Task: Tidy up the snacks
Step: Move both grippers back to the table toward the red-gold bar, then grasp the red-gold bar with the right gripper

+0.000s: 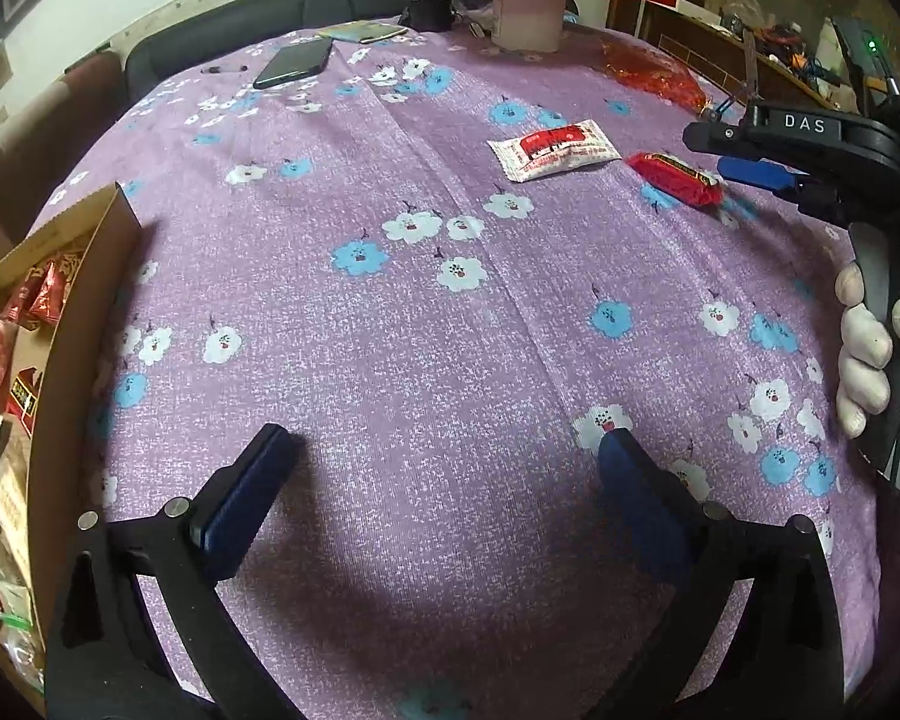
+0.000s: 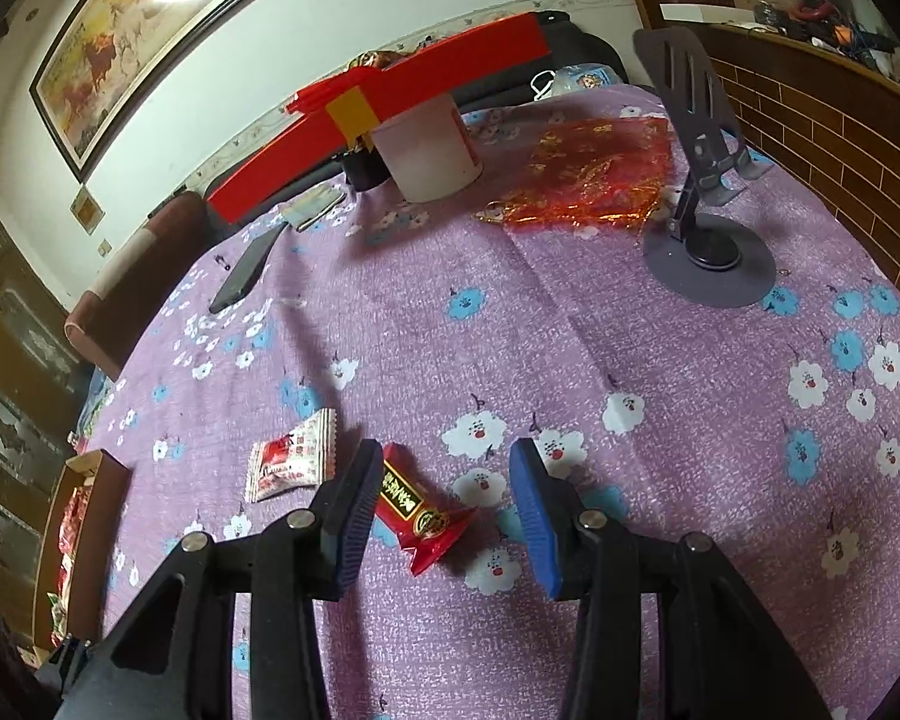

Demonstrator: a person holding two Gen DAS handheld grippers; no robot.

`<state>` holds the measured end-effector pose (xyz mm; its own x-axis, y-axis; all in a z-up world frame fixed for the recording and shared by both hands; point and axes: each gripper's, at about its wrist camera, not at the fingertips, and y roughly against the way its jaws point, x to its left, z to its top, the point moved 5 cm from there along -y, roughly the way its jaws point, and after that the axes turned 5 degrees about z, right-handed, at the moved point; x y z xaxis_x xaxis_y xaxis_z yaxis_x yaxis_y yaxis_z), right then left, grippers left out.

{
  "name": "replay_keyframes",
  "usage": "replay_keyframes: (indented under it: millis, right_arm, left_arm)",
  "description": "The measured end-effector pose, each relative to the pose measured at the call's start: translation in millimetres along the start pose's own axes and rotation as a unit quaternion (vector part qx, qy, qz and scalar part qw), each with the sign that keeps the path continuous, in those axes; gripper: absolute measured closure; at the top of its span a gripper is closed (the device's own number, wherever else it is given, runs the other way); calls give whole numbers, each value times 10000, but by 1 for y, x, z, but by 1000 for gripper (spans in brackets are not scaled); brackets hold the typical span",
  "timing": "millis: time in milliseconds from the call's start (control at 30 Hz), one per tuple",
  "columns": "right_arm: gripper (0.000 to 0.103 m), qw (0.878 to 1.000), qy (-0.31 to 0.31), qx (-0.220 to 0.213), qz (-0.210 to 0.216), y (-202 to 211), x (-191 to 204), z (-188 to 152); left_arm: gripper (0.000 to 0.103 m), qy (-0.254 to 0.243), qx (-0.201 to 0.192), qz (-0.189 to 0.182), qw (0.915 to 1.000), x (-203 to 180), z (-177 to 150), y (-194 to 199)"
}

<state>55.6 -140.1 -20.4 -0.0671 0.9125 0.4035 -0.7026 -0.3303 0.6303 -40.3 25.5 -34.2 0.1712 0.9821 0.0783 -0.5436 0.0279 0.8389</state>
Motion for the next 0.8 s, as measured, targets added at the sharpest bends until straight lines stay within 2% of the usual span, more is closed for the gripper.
replay_keyframes:
  millis: [800]
  right_arm:
    - [55,9998,-160,111,-27,-6,-8,-3]
  left_arm:
    - [0,4,-9,1,10000,1,0,1]
